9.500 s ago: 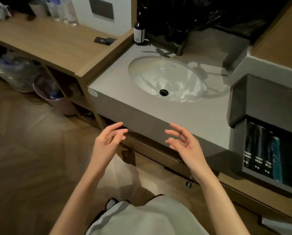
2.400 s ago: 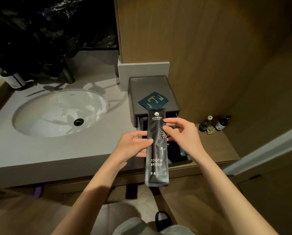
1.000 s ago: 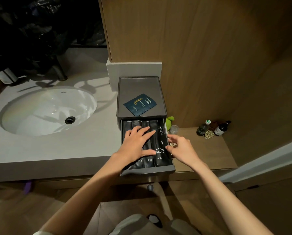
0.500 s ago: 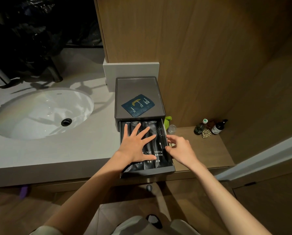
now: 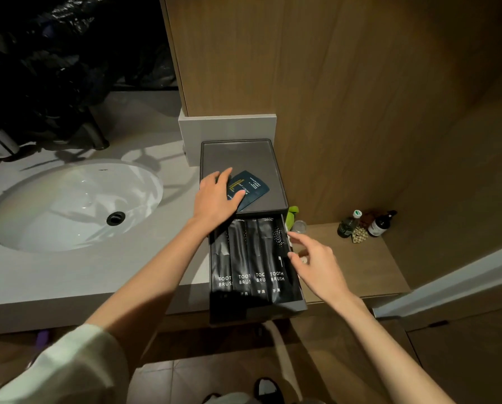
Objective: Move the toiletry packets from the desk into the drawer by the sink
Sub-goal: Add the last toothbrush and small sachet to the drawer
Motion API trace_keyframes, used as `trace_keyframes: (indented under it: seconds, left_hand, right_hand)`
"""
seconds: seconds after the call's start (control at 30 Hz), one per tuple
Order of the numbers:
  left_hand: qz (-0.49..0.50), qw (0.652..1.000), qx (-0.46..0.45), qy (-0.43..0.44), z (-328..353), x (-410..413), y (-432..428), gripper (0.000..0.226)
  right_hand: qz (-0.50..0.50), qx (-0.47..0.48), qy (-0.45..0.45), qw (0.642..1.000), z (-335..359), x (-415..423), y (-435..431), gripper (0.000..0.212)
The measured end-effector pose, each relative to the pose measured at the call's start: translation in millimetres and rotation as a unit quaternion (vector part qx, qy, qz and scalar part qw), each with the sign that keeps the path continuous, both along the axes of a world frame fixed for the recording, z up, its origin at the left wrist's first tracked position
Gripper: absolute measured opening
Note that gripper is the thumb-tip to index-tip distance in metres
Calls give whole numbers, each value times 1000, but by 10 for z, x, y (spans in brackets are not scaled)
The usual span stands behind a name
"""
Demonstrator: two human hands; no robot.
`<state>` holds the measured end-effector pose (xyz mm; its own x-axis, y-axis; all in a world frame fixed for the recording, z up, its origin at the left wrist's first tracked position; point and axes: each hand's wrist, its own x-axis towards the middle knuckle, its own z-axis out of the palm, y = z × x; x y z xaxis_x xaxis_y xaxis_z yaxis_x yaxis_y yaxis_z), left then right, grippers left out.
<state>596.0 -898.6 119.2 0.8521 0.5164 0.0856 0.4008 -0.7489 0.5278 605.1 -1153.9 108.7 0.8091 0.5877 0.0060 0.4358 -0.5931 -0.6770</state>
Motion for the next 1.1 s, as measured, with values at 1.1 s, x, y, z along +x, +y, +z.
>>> trace_keyframes:
  seconds: [1.1]
  left_hand:
    - [-95, 985, -122, -74, -82, -134, 141, 102]
  right_hand:
    - [-79, 127, 112, 982, 269, 654, 1206, 41]
